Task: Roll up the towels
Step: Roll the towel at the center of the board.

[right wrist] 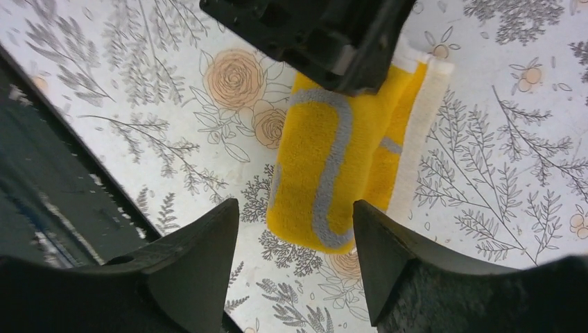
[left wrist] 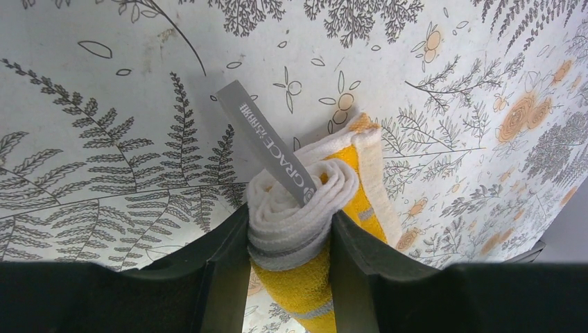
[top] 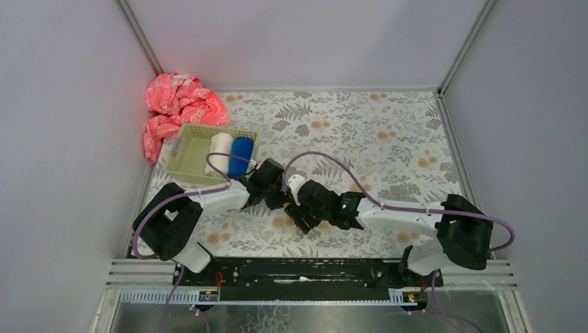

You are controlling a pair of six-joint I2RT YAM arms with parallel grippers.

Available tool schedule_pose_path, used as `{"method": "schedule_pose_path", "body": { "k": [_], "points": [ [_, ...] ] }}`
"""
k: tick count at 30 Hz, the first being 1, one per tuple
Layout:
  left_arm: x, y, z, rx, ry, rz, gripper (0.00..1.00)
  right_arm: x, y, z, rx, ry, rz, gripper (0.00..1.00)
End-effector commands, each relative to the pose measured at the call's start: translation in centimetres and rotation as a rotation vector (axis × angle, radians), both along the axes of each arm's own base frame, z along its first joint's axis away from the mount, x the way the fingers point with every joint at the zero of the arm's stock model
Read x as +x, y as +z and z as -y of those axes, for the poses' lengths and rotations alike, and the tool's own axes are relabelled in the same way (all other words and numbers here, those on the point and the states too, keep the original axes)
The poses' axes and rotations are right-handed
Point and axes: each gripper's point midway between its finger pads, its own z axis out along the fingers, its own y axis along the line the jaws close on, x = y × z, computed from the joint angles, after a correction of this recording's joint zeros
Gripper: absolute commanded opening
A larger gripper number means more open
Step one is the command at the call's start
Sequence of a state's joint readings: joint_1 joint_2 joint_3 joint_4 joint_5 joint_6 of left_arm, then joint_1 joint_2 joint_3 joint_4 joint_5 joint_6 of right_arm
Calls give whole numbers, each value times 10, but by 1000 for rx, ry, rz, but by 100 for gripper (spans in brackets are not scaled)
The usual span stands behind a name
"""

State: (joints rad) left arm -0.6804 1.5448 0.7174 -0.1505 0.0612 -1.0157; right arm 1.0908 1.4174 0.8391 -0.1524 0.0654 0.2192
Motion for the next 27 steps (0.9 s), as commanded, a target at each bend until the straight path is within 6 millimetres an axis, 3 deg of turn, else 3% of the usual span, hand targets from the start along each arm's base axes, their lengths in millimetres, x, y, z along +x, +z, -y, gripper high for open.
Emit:
{"method": "schedule_pose_path", "body": {
  "k": [1, 9, 13, 19, 24, 27],
  "points": [
    [-9, -18, -13, 87, -16, -38, 39, 11, -10, -4, -110, 3, 122, 68],
    [-8, -15, -10, 75, -16, -33, 43, -1, -54, -1, -174, 17, 50, 59],
    [-5, -1, -14, 58, 23, 8, 53, -12, -69, 5, -98, 7, -128, 42],
    [-4, 28, -26, -8, 95, 69, 70, -20, -61, 0, 85, 22, -327, 34],
    [-11, 45, -26, -101, 123, 103, 77, -18, -49, -4, 265, -2, -467, 34],
    [-19, 45, -19, -170, 116, 87, 78, -18, -46, -7, 348, -11, -546, 34]
  ]
}}
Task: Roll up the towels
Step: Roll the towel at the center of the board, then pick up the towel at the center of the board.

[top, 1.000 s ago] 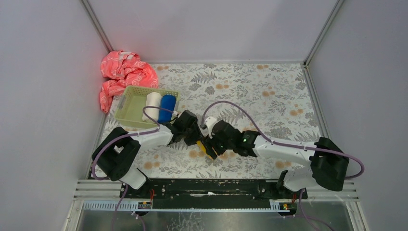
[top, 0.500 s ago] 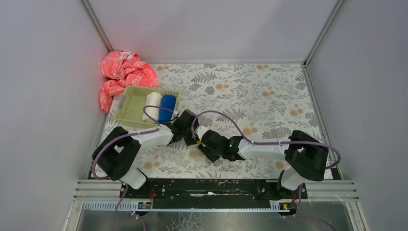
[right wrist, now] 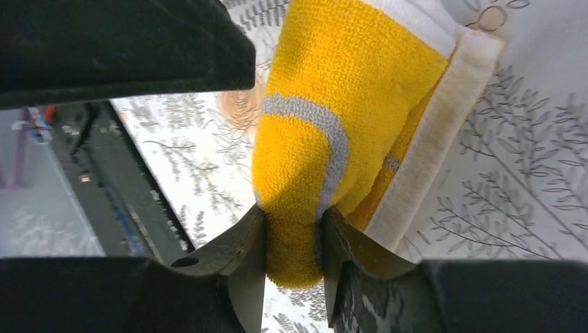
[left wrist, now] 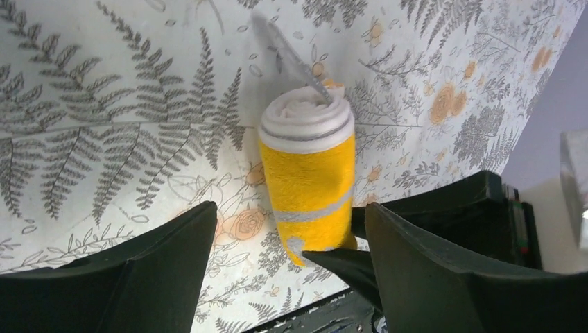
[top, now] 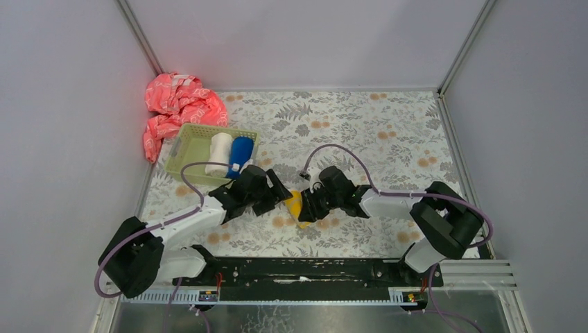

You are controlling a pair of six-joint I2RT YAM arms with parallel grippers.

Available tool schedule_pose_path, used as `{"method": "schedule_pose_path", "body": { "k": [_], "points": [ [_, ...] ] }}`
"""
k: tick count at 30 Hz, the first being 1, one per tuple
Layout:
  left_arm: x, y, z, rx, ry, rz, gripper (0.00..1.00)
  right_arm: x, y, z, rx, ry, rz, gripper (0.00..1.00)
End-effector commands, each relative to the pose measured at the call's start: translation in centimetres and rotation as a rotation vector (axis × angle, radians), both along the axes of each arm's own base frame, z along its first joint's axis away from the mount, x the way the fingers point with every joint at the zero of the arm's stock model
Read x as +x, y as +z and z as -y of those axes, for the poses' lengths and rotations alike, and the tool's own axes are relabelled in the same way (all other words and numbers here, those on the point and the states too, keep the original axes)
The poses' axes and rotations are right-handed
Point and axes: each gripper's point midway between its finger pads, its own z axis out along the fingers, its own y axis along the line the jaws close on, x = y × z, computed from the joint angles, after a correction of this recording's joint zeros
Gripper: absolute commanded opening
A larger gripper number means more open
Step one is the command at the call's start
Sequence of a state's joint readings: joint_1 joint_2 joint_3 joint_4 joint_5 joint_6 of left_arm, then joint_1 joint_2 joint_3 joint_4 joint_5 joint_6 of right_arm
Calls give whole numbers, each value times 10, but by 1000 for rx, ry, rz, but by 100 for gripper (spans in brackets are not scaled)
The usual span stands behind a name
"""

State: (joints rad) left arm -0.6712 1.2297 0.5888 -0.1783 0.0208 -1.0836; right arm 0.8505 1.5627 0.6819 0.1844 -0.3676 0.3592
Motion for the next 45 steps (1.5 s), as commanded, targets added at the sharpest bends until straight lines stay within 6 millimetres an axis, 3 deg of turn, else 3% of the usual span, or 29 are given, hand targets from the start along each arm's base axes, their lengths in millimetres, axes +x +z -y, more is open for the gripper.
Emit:
{"method": "schedule_pose_path", "body": {
  "k": [1, 12, 21, 28, 32, 36, 39, 45],
  "points": [
    [-10, -5, 6, -86, 13, -35, 78, -28, 3, -5, 160, 33, -232, 34],
    [-18, -18, 57, -206, -101, -63, 71, -28, -13, 10, 273, -97, -427, 35],
    [-29, -39, 67, -191, -123, -109, 61, -20, -25, 15, 302, -201, -514, 36],
    [-24, -55, 61, -130, -106, -108, 36, -12, -16, 17, 271, -197, -447, 47],
    [-7, -50, 53, -63, -105, -62, 22, -1, 5, 20, 244, -174, -331, 62],
    [20, -33, 31, 39, -120, 17, 19, 10, 30, 30, 173, -165, -201, 70],
    [40, -12, 9, 115, -142, 70, 19, 20, 53, 39, 132, -167, -91, 74],
    [83, 48, -49, 288, -168, 186, 19, 34, 87, 58, 79, -187, 90, 82]
  ]
}}
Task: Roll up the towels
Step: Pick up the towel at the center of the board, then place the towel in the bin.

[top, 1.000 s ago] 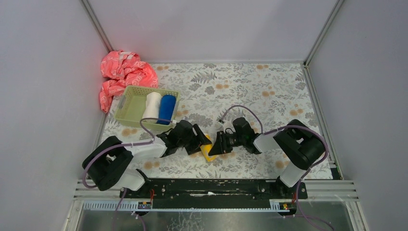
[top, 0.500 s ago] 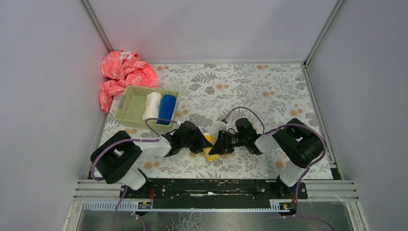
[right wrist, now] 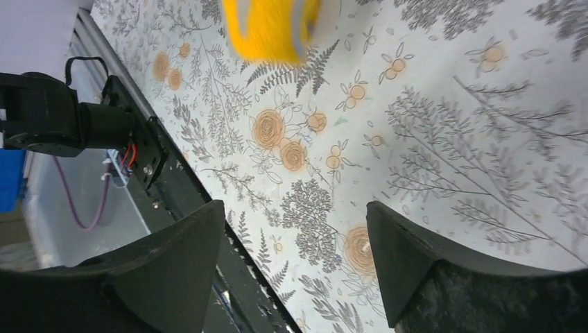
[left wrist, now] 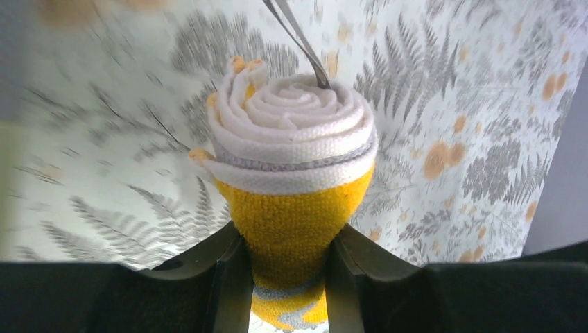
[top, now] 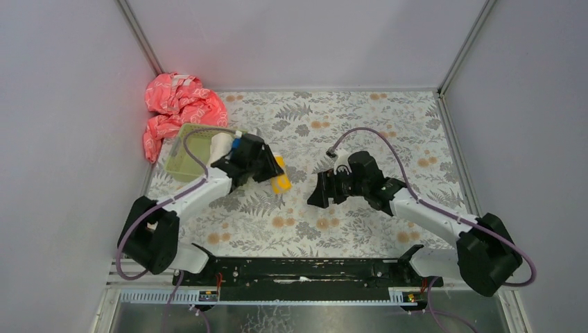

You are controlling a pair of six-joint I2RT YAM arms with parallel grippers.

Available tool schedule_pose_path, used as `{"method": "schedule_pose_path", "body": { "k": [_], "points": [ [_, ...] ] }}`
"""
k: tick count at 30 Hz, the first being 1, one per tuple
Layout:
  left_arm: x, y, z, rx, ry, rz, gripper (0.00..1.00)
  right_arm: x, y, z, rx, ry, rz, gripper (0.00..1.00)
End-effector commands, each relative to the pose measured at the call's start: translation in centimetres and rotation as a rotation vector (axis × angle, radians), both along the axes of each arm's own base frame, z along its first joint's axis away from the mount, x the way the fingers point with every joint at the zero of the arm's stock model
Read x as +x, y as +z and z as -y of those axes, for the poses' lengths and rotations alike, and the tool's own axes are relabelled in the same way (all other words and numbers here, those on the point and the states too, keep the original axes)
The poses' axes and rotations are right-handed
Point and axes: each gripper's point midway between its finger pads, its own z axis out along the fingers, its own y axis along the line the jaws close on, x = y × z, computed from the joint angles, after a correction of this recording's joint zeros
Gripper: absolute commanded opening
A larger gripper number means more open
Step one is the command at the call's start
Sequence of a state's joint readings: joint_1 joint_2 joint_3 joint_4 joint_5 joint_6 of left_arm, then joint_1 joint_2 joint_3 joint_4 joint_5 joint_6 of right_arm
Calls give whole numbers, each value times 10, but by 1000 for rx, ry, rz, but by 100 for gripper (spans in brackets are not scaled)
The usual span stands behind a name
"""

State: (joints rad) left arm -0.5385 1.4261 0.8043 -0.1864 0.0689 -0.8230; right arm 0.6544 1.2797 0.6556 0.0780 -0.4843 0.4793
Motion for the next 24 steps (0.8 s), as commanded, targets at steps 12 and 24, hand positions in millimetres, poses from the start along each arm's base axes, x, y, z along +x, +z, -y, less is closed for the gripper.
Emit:
{"method": "schedule_pose_path", "body": {
  "k": [12, 24],
  "points": [
    [81, 111, -223, 481, 2, 151, 18, -3, 19, 25, -132, 88, 168, 82],
    [135, 37, -315, 587, 54, -109, 13, -5, 13, 33, -175, 84, 169, 82]
  ]
}}
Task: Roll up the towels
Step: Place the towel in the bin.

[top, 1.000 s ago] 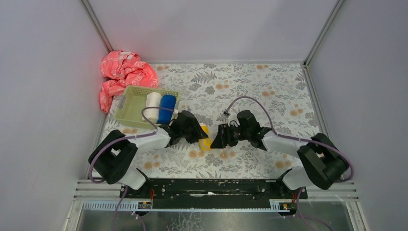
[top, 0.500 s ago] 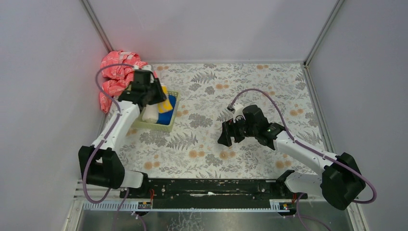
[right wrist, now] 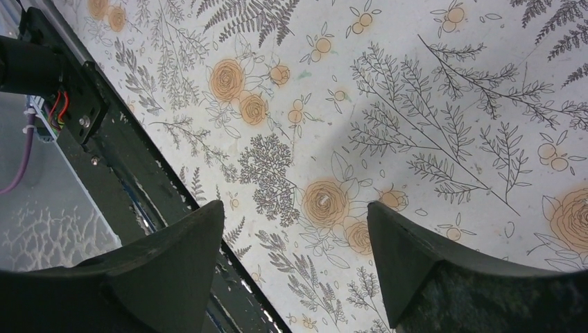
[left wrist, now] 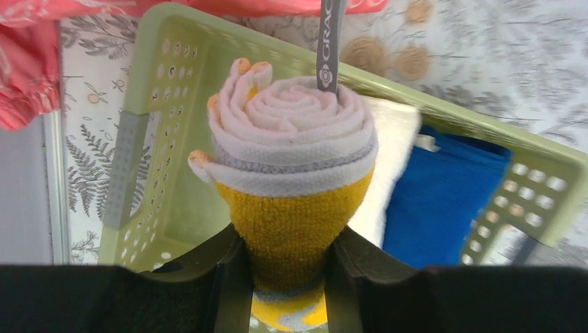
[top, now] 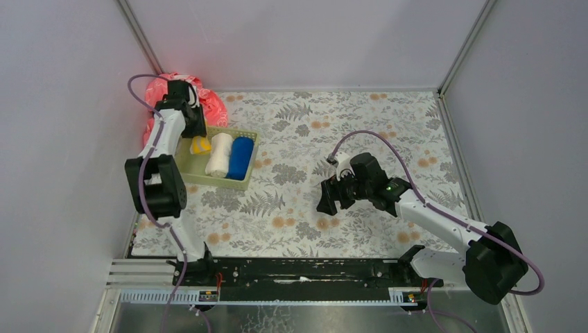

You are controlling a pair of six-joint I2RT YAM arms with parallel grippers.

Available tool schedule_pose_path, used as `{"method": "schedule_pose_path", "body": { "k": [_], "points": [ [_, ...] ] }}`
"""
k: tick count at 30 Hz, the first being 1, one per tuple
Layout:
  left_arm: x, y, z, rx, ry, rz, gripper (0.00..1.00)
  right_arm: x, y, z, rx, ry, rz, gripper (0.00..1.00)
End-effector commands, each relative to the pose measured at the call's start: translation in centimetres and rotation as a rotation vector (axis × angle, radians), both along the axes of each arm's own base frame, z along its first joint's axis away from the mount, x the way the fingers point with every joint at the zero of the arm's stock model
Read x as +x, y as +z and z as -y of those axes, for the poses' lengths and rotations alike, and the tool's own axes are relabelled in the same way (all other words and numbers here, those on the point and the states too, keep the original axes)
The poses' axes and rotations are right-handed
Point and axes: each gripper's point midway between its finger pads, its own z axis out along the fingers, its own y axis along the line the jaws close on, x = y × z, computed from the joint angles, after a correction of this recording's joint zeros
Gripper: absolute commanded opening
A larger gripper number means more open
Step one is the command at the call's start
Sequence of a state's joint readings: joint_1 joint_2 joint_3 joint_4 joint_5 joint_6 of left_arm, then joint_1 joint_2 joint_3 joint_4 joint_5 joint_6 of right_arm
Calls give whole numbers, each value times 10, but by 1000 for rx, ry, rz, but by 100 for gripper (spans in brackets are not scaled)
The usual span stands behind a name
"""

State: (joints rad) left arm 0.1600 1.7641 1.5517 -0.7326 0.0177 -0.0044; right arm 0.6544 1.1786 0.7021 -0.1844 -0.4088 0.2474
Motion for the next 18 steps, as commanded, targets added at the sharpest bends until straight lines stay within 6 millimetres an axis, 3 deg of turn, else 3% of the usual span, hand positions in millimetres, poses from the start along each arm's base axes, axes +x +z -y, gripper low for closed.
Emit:
{"method": "schedule_pose_path", "body": {
  "k": [1, 7, 18],
  "points": [
    [0, -41, -26, 4, 10, -142, 13, 6, 11, 1, -8, 9, 54, 82],
    [0, -91, -32, -10, -7, -261, 13, 9, 6, 0, -33, 15, 43, 81],
    [6, -123, 9, -259, -232, -296, 13, 12, -2, -3, -57, 36, 26, 80]
  ]
}}
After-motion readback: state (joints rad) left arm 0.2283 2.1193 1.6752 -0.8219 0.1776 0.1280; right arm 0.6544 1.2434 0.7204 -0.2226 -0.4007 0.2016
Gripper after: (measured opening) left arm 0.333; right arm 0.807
